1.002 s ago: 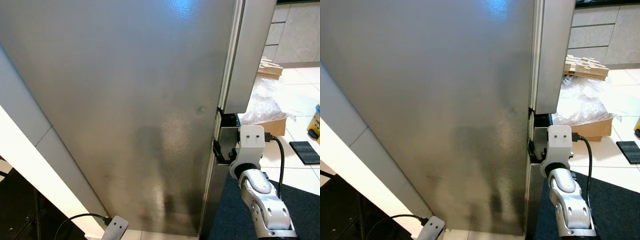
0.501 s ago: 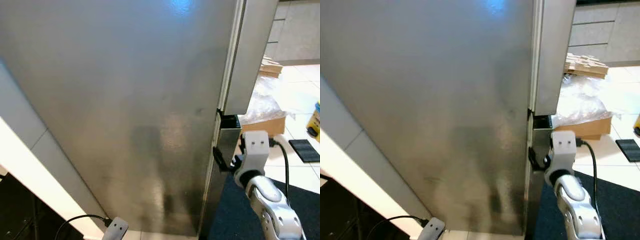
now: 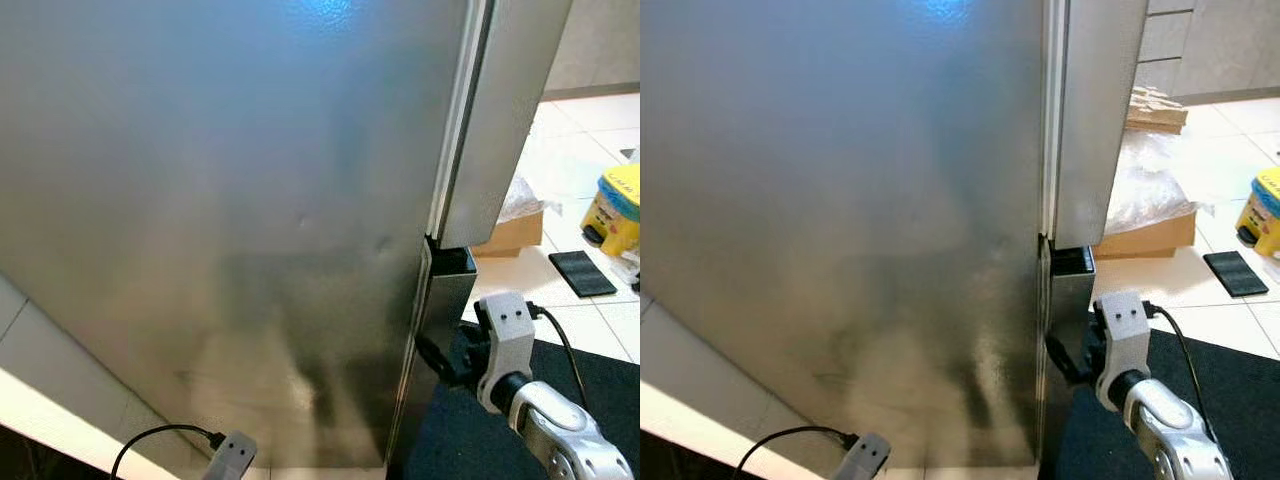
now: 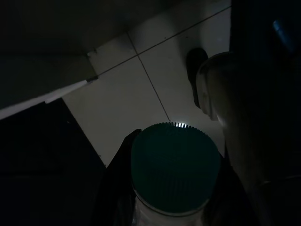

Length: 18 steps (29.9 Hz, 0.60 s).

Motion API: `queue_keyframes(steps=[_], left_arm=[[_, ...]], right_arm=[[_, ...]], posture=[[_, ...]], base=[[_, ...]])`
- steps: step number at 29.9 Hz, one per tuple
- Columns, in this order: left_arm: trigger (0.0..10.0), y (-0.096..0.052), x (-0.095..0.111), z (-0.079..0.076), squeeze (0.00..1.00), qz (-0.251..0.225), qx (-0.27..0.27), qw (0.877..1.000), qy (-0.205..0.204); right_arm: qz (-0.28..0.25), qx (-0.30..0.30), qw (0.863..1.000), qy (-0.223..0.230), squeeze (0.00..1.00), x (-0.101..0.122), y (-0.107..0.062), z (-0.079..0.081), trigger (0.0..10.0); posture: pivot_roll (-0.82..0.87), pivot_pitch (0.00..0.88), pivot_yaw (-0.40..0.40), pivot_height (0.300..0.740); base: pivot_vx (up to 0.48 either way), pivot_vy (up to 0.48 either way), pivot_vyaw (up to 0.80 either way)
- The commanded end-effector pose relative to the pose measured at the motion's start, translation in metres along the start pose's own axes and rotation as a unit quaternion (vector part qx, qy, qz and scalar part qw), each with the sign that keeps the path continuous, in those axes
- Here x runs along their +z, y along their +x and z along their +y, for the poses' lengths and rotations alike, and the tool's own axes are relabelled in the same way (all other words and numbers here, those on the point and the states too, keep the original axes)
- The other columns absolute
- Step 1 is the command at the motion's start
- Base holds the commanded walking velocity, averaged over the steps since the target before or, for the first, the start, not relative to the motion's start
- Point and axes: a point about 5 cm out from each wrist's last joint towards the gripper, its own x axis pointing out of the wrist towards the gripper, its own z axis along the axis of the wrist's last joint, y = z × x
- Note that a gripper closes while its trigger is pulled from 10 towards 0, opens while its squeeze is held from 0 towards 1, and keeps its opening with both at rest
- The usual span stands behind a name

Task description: Restocking fridge

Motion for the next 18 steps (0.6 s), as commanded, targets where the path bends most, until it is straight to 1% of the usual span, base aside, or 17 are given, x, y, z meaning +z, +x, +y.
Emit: queue_keyframes(steps=[1, 2, 5, 7, 8, 11, 14, 15, 16, 18], left_arm=[[10.0, -0.001, -0.006, 0.002, 0.0, 0.01, 0.002, 1.0, 0.002], [10.0, -0.001, -0.006, 0.002, 0.0, 0.01, 0.002, 1.0, 0.002], [10.0, -0.001, -0.006, 0.002, 0.0, 0.01, 0.003, 1.0, 0.001], [10.0, -0.001, -0.006, 0.002, 0.0, 0.01, 0.003, 1.0, 0.0], [10.0, -0.001, -0.006, 0.002, 0.0, 0.01, 0.003, 1.0, 0.0], [10.0, -0.002, -0.006, 0.002, 0.0, 0.01, 0.004, 1.0, -0.001], [10.0, -0.002, -0.007, 0.003, 0.0, 0.01, 0.006, 1.0, -0.002], [10.0, -0.002, -0.007, 0.003, 0.0, 0.01, 0.006, 1.0, -0.002], [10.0, -0.002, -0.007, 0.003, 0.0, 0.01, 0.006, 1.0, -0.002], [10.0, -0.002, -0.007, 0.003, 0.0, 0.011, 0.006, 1.0, 0.0]], right_arm=[[0.034, 0.027, 0.999, 0.001, 0.0, -0.016, 0.001, 0.008, 10.0], [0.034, 0.027, 0.999, 0.001, 0.0, -0.016, 0.001, 0.008, 10.0], [0.06, 0.059, 0.996, 0.007, 0.0, -0.036, 0.0, 0.015, 10.0], [0.079, 0.059, 0.995, 0.018, 0.0, -0.05, -0.001, 0.015, 10.0], [0.079, 0.059, 0.995, 0.018, 0.0, -0.05, -0.001, 0.015, 10.0], [0.12, 0.039, 0.992, 0.015, 0.0, -0.073, -0.002, 0.01, 10.0], [0.156, -0.012, 0.987, 0.044, 0.0, -0.1, -0.004, 0.0, 10.0], [0.161, -0.021, 0.985, 0.049, 0.0, -0.105, -0.004, -0.002, 10.0], [0.161, -0.021, 0.985, 0.049, 0.0, -0.105, -0.004, -0.002, 10.0], [0.173, -0.059, 0.982, 0.054, 0.0, -0.117, -0.005, -0.008, 10.0]], posture=[[-0.17, 0.0, 0.124, 0.74], [-0.17, 0.0, 0.124, 0.74], [-0.17, 0.0, 0.122, 0.74], [-0.17, 0.0, 0.122, 0.74], [-0.17, 0.0, 0.122, 0.74], [-0.17, 0.0, 0.123, 0.74], [-0.16, 0.0, 0.122, 0.74], [-0.16, 0.0, 0.122, 0.74], [-0.16, 0.0, 0.122, 0.74], [-0.16, 0.0, 0.122, 0.74]], base=[[0.0, 0.0, 0.0], [0.0, 0.0, 0.0], [0.0, 0.0, 0.0], [0.0, 0.0, 0.0], [0.0, 0.0, 0.0], [0.0, 0.0, 0.0], [0.0, 0.0, 0.0], [0.0, 0.0, 0.0], [0.0, 0.0, 0.0], [0.0, 0.0, 0.0]])
